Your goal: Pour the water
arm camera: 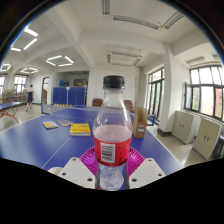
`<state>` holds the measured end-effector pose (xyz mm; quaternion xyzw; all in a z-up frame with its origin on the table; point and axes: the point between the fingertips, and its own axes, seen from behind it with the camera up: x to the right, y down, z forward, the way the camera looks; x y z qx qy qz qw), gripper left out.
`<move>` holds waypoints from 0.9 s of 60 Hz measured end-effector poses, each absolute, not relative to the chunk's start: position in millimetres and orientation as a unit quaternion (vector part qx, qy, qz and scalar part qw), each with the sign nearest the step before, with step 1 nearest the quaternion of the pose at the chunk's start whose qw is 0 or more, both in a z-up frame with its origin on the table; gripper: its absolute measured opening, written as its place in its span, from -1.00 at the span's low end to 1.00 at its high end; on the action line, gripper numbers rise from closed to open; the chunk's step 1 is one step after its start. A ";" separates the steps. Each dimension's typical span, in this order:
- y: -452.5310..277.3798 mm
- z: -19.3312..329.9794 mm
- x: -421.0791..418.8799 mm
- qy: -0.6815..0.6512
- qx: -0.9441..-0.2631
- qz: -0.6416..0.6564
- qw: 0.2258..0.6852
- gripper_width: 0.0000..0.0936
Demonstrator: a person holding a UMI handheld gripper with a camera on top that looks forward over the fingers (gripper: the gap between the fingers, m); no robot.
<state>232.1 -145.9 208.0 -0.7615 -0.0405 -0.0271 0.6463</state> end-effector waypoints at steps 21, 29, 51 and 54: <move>-149.2 90.8 228.9 -0.002 -0.792 0.027 0.609 -0.29; -146.4 94.4 225.0 -0.018 -0.787 0.021 0.617 -0.10; -232.3 124.2 231.2 -0.003 -0.836 -0.006 0.549 0.81; -261.9 138.9 225.7 -0.003 -0.837 -0.012 0.548 0.82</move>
